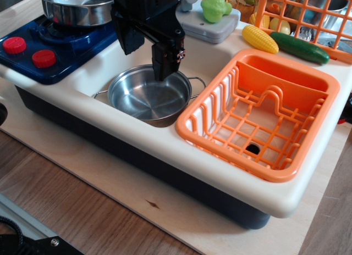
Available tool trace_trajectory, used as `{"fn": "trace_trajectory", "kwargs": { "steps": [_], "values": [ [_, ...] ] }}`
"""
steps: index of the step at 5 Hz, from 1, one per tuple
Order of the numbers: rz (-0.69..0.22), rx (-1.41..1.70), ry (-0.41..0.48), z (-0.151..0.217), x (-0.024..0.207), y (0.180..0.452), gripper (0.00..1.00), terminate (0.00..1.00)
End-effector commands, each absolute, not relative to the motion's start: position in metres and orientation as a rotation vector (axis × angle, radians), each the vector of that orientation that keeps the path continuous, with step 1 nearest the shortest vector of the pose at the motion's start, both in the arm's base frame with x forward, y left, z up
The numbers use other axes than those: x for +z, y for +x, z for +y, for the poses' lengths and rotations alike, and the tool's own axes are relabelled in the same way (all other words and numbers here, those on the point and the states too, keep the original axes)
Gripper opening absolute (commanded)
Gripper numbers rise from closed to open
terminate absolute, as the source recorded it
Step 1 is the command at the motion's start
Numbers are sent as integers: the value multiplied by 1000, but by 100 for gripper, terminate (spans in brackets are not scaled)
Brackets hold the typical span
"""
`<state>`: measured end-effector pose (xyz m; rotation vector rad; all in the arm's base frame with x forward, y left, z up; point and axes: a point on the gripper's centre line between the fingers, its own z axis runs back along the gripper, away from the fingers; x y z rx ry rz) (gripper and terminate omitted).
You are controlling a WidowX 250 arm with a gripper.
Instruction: Put pan from sink into drying rack
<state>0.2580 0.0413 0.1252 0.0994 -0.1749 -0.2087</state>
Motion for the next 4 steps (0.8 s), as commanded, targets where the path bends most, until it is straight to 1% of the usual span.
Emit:
{"fn": "trace_trajectory", "kwargs": {
  "steps": [1, 3, 4],
  "values": [
    [-175, -209, 99, 41, 125, 258, 100, 0],
    [-242, -464, 138, 52, 114, 283, 100, 0],
    [-254, -631, 124, 60, 110, 294, 100, 0]
  ]
}}
